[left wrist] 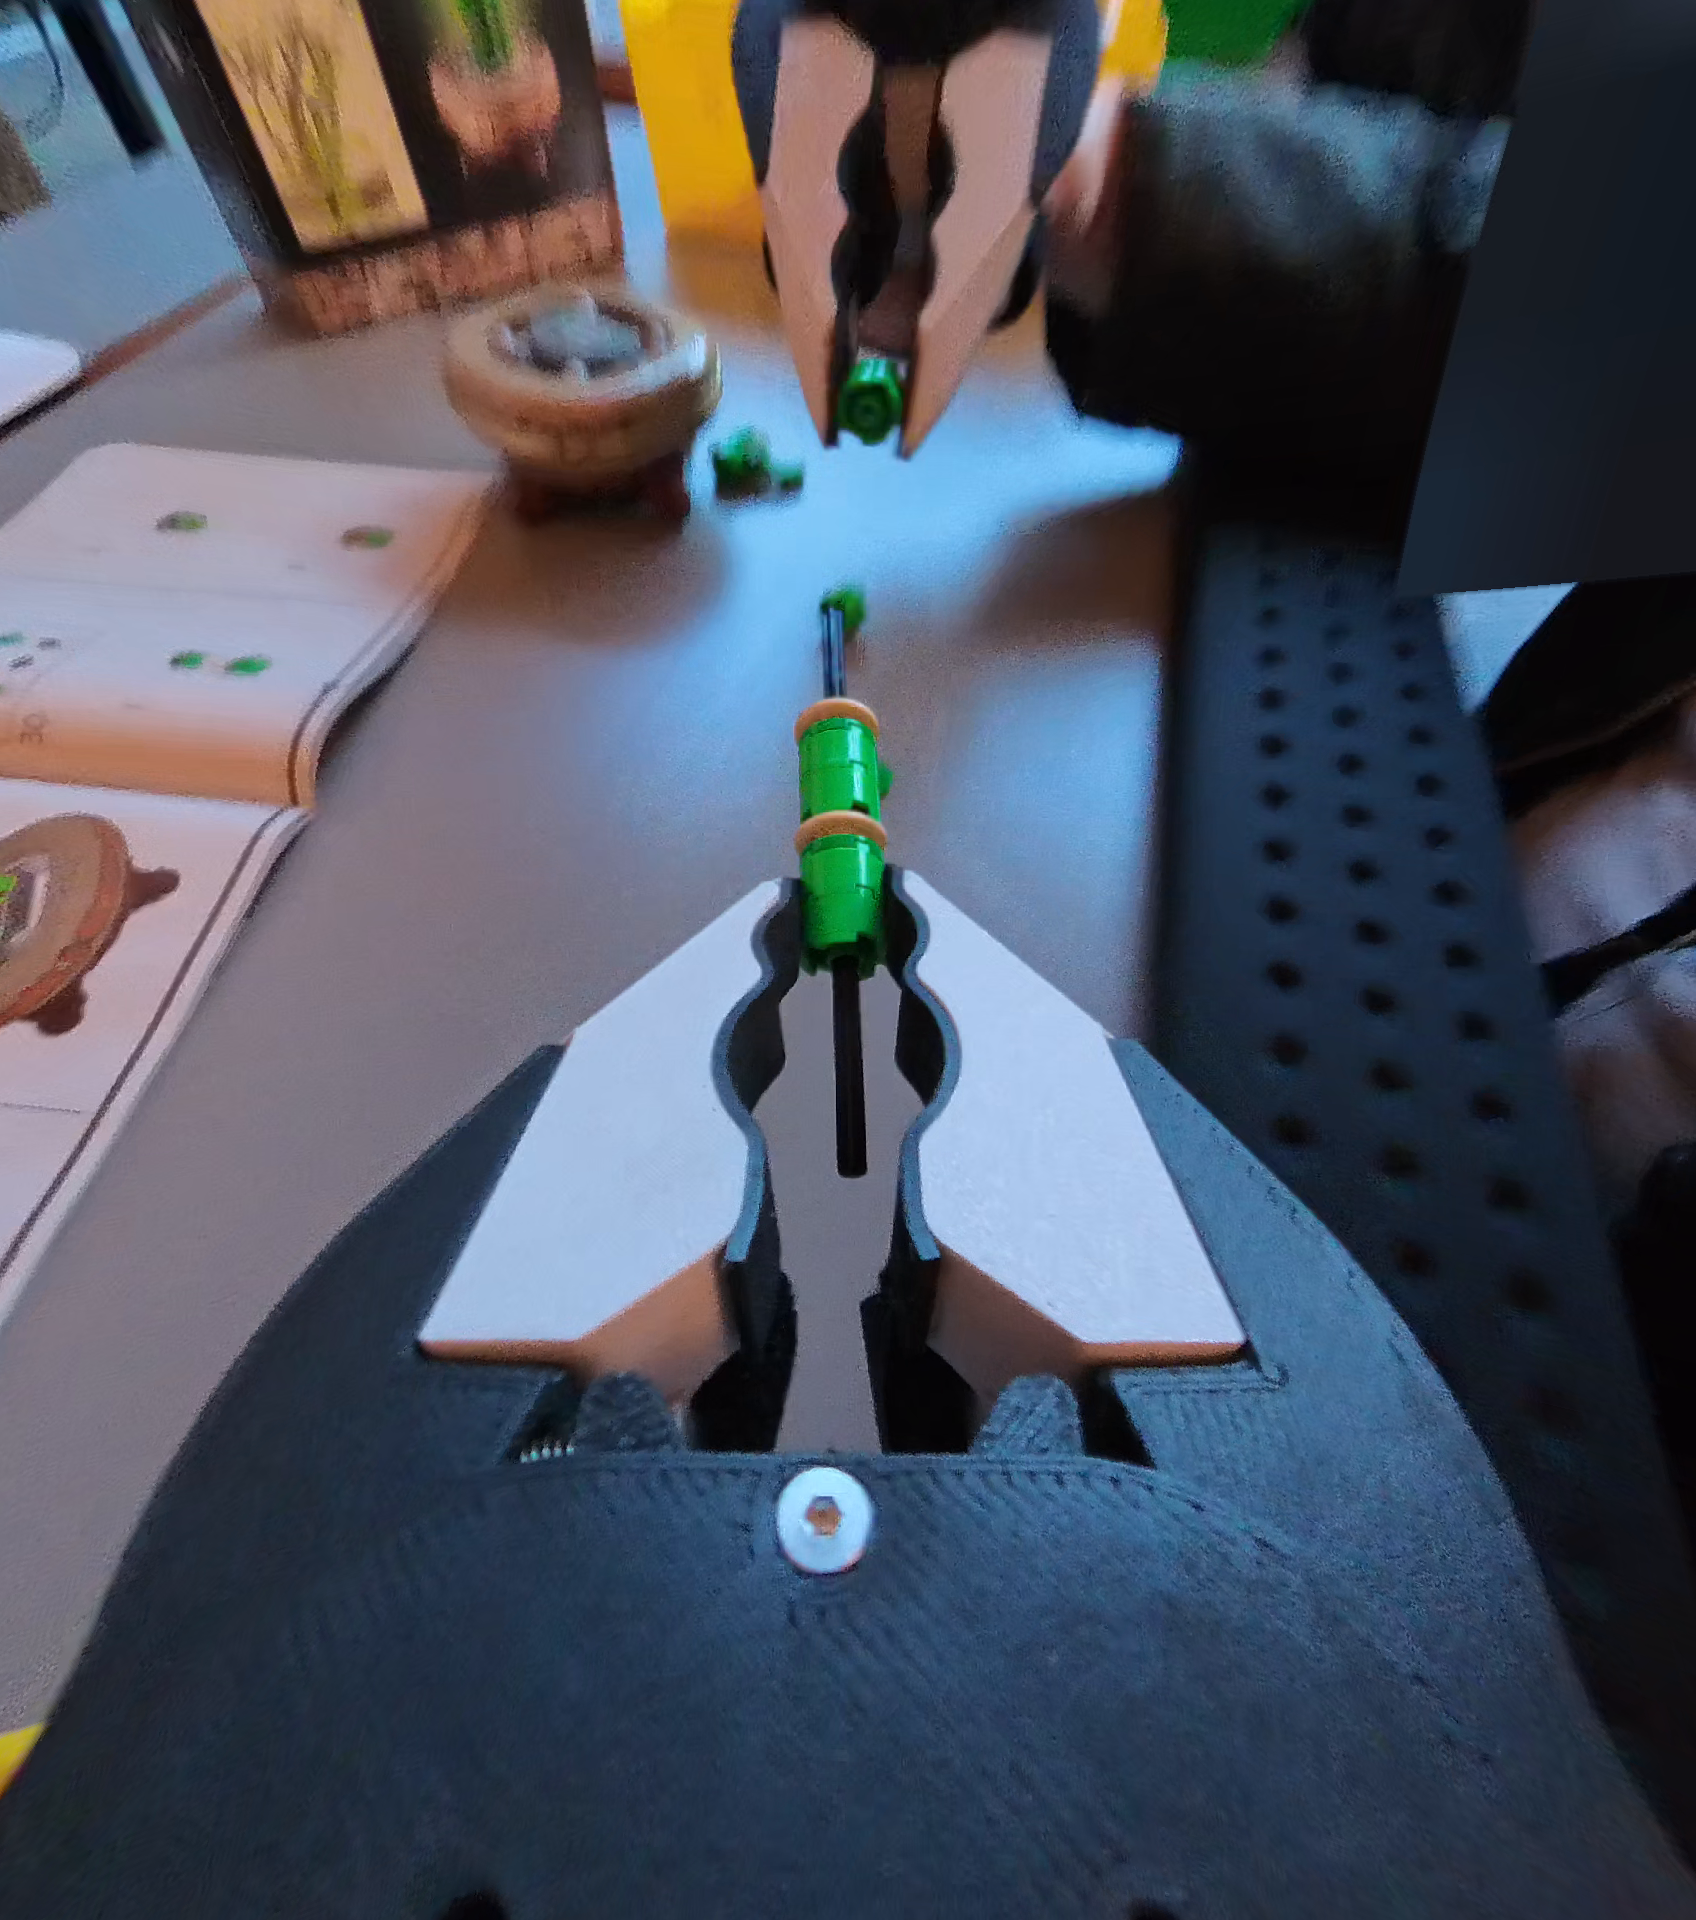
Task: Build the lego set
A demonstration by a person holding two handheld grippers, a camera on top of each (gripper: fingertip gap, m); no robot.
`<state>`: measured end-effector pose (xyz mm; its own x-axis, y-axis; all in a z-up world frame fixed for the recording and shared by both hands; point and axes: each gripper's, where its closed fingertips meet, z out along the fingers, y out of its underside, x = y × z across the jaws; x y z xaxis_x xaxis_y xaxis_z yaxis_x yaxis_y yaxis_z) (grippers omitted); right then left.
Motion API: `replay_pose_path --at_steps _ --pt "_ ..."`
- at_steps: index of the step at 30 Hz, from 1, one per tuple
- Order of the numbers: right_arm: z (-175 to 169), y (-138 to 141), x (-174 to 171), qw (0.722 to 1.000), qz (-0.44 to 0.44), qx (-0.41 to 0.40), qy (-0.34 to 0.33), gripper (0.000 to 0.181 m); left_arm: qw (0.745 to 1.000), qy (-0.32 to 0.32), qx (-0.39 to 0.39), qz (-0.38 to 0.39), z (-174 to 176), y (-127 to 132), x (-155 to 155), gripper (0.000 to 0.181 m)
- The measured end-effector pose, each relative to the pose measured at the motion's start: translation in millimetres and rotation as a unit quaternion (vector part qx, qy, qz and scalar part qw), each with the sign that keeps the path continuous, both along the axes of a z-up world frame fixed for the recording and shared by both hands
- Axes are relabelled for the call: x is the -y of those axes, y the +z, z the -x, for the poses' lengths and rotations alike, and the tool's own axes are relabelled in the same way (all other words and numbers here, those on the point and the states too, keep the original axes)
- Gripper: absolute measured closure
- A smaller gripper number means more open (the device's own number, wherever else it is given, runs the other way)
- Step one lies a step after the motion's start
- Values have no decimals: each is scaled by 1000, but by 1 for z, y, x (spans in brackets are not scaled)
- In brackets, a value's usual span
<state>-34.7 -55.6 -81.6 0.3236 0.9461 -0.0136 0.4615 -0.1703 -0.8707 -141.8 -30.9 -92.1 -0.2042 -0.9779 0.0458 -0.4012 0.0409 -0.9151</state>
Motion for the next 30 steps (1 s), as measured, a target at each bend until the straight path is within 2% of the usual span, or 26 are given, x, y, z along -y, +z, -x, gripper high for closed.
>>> replay_pose_path --at_steps 2,3,5,8,10,12,13,14,17,19,22,26,30 --pt "-27 29 2 995 13 -100 -19 167 995 -38 68 65 0 31 15 167" --pt "-32 41 5 991 14 -133 -12 167 995 -47 69 58 -5 32 19 167" --pt "-26 65 18 978 14 -204 41 166 998 -53 29 21 -15 15 24 166" --pt "-17 91 37 947 40 -293 122 167 998 -53 -3 22 -16 -2 24 166" --pt "-19 107 48 923 54 -344 162 167 999 -46 2 27 -14 0 20 166" --pt "-22 115 54 911 58 -368 179 166 999 -38 19 30 -12 7 16 166" --pt "-22 113 52 915 57 -361 172 166 999 -35 25 33 -11 10 15 166" --pt "-19 101 44 931 57 -330 147 167 998 -31 28 37 -11 10 13 166" --pt "-16 27 0 991 44 -130 3 166 999 -7 16 36 -11 4 3 166" --pt "-20 -19 -18 998 31 6 -56 166 999 5 1 33 -11 -2 -2 166" --pt "-16 -56 -20 989 22 133 -57 166 1000 10 -12 28 -11 -8 -4 166" --pt "-11 -78 -12 981 48 184 -38 166 999 11 -18 28 -11 -10 -5 166" --pt "-13 -77 -14 982 49 179 -43 165 999 10 -25 30 -11 -13 -5 166"
